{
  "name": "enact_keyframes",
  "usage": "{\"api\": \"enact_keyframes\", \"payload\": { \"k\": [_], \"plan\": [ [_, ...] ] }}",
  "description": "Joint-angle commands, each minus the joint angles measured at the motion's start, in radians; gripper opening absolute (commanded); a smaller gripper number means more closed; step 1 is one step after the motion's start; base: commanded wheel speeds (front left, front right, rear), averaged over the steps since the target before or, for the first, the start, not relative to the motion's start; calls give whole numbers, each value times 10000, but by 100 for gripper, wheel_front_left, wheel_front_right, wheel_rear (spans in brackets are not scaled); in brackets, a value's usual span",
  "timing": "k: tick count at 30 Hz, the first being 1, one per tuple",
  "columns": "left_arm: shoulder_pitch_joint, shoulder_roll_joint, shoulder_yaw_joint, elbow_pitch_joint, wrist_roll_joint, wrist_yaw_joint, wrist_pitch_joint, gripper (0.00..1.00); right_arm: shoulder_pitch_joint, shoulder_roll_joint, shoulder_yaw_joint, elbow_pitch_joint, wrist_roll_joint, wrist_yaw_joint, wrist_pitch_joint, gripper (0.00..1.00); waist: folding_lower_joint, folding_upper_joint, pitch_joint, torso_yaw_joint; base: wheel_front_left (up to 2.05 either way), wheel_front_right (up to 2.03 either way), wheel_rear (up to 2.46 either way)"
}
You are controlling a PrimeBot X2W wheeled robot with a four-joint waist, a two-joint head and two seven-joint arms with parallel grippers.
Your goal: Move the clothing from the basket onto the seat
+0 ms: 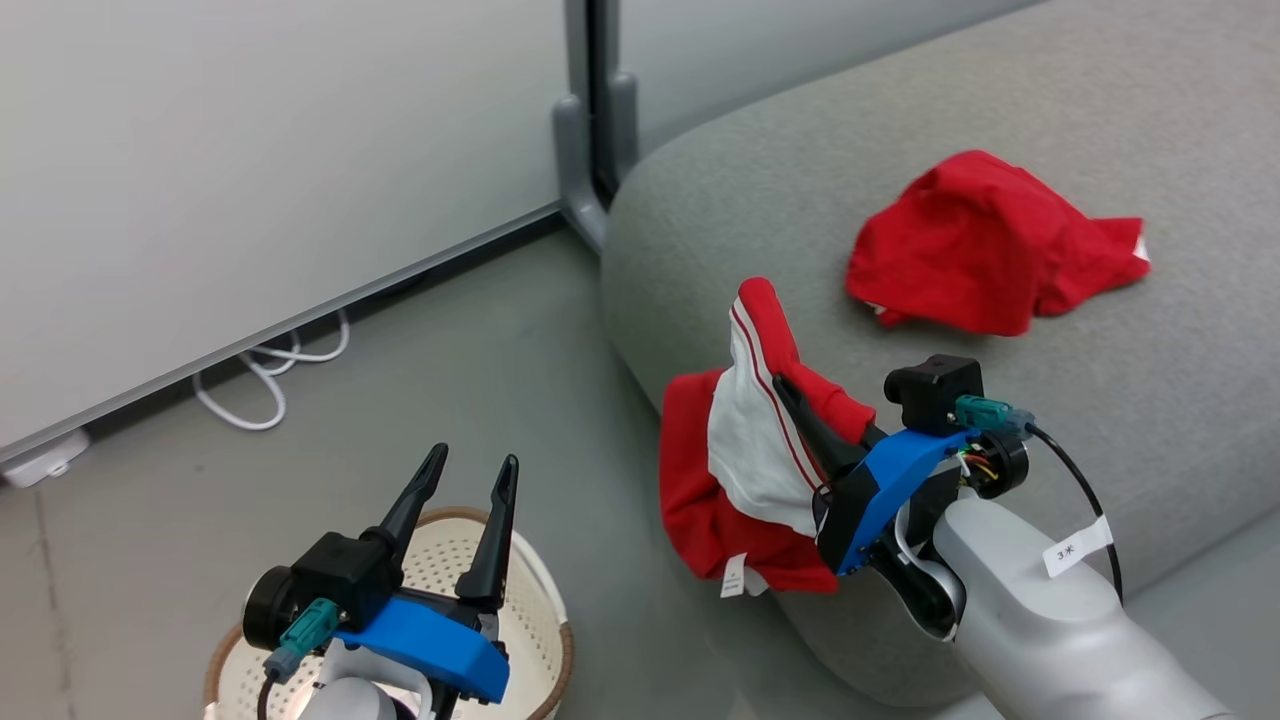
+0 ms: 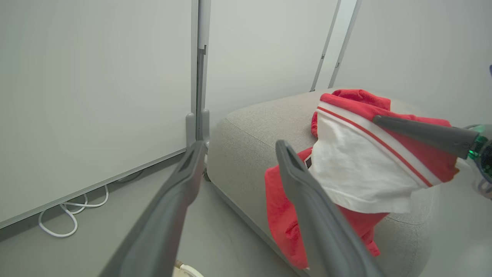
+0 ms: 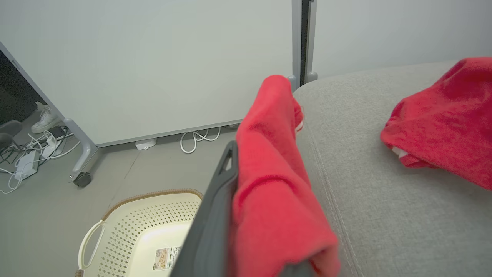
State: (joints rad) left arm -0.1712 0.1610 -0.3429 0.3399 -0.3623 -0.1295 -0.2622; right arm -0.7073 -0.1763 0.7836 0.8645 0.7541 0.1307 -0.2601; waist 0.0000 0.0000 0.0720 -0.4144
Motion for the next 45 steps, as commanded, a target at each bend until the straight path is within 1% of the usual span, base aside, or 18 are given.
{"api": "enact_keyframes", "payload": {
  "k": [1,6,9,15,23,27,29,35,41,43,45],
  "plan": [
    [-53,48,8,-41,-9,-16,-37,100,179,22,-46,-52,-72,1,-48,0,0,0,101,-558,0,0,0],
    [11,7,4,-14,-29,-16,-37,100,268,-9,-175,-109,-81,1,-53,0,0,0,86,-1060,0,0,0],
    [67,-22,-31,-7,-10,-16,-36,100,330,-68,-268,-140,-122,1,-55,0,0,0,62,-1250,0,0,0],
    [-119,25,-185,71,-48,-17,-36,100,502,-67,-518,-251,-100,1,-59,0,0,0,138,-1296,0,0,0],
    [-162,110,-119,35,-95,-17,-36,100,587,50,-738,-377,-312,1,-64,0,0,0,306,-1317,0,0,0],
    [-161,93,-24,-50,-91,-17,-36,100,285,18,-977,-483,-334,1,-65,0,0,0,422,-1299,0,0,0],
    [-243,130,-37,-108,-23,-17,-36,100,17,-108,-1150,-523,-332,1,-46,0,0,0,577,-1233,0,0,0],
    [-608,346,-47,-411,42,-17,-36,100,-1226,-634,-1925,-606,-714,1,183,0,0,0,1367,-921,0,0,0],
    [-1075,734,-110,-801,119,-17,-36,100,-2656,-1197,-3418,-571,-1097,1,334,0,0,0,2405,-477,0,0,0],
    [-1280,887,-178,-883,178,-17,-36,100,-3067,-1365,-3974,-741,-1125,1,281,0,0,0,2781,-300,0,0,0],
    [-1514,1024,-274,-969,210,-17,-36,100,-3407,-1719,-4500,-856,-1357,1,268,0,0,0,3166,-123,0,0,0]
  ]
}}
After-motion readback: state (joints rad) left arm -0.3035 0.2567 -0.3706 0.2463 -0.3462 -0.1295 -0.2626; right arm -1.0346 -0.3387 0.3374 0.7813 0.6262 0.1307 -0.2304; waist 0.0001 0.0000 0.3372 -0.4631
